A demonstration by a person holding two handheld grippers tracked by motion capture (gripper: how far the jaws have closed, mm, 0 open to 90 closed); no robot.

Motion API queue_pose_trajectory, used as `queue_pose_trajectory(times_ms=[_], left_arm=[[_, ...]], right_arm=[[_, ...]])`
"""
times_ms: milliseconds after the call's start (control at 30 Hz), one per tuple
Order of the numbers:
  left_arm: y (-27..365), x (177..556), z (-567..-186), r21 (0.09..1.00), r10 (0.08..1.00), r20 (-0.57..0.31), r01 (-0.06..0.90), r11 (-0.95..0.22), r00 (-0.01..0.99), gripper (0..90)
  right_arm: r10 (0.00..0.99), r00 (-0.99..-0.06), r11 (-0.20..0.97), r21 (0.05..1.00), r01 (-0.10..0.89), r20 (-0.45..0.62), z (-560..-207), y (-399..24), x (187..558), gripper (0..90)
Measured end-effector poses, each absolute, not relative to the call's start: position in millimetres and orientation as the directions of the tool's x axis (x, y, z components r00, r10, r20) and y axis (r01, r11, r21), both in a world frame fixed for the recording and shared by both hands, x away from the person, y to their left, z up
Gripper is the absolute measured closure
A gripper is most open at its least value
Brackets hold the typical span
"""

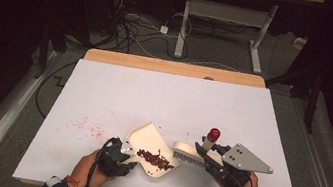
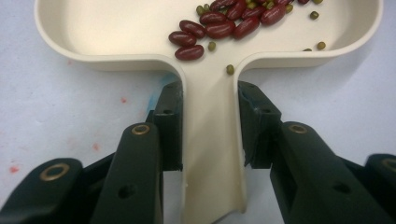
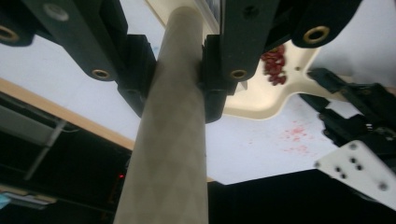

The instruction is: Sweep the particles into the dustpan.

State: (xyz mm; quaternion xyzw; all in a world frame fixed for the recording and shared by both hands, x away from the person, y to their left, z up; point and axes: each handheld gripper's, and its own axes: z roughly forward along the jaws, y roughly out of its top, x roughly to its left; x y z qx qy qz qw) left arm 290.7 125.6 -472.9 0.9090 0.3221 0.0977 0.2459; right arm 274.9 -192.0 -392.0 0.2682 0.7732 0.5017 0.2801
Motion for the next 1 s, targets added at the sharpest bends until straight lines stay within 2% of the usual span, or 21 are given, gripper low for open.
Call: queue_pose_trajectory(times_ms=[233,533,633,1000], left_arm=[[127,288,-471,0.5,0.625,0.024,0.532,-0.684,0.78,63.1],[128,291,-472,0.507,0.636,0.018,0.541,-0.671,0.772,63.0],[130,292,-472,0.508,0.637,0.011,0.544,-0.668,0.771,63.1],[137,297,-474,0.513,0.648,-0.013,0.562,-0.649,0.761,63.1]], right_arm=[[0.717,-0.665,0.408,0.899,0.157,-0.209,-396,-204,276,70.3],[0.672,-0.72,0.387,0.911,0.142,-0.173,-404,-183,270,70.3],[0.673,-0.727,0.338,0.931,0.141,-0.134,-399,-188,270,70.3],[0.725,-0.662,0.332,0.939,0.094,-0.19,-393,-202,288,70.2]])
